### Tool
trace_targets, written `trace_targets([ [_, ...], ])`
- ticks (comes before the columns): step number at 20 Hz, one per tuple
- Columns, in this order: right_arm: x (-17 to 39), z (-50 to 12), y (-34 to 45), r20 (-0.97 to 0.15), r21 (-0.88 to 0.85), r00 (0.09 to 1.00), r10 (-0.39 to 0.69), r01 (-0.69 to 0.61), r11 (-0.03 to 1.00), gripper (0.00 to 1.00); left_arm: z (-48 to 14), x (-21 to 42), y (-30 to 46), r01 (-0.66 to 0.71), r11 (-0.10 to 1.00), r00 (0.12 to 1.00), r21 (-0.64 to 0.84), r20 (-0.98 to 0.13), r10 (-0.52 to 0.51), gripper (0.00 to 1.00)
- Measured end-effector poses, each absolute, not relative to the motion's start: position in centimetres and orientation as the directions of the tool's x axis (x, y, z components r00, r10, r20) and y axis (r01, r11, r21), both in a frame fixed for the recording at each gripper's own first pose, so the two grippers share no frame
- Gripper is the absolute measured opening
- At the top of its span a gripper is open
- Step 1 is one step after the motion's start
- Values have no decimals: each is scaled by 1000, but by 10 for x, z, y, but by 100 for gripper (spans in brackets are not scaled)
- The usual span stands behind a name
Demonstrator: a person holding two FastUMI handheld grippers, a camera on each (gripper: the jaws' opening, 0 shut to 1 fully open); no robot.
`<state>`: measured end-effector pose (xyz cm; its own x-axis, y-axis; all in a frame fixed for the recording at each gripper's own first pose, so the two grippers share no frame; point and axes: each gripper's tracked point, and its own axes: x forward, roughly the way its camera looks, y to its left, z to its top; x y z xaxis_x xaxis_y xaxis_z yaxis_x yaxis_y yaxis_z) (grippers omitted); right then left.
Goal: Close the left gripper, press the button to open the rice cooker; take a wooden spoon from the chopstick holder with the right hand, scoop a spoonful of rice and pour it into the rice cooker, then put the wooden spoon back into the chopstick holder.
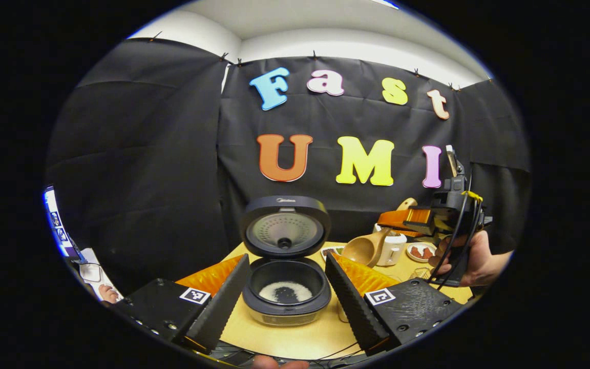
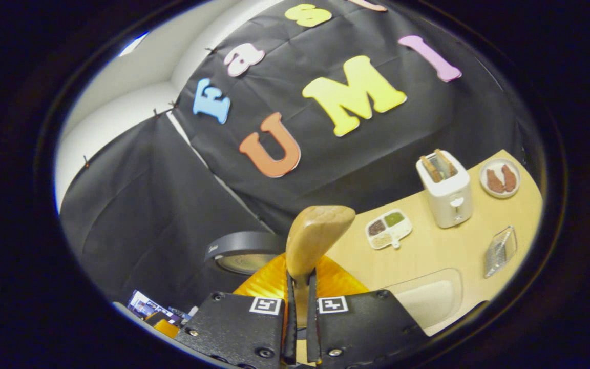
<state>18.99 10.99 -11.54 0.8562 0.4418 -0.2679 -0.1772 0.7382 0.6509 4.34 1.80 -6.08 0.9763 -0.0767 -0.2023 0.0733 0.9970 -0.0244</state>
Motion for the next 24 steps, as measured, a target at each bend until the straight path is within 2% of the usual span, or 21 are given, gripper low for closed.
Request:
trace_targets([
  [6,190,-148,-50,-344,612,908,240,24,790,13,-57,64,-33,105,992,974,-71,-193,-117,95],
  [11,195,-205,-150,-434,518,897,82,174,837,13,-69,69,-66,121,988,960,-92,-243,-140,95],
  [17,204,-283,-183,-524,442,852,19,252,861,13,-75,72,-78,111,992,955,-51,-272,-121,95],
  [24,218,-340,-179,-551,384,834,19,234,894,13,-74,70,-70,59,998,955,-26,-290,-64,95],
])
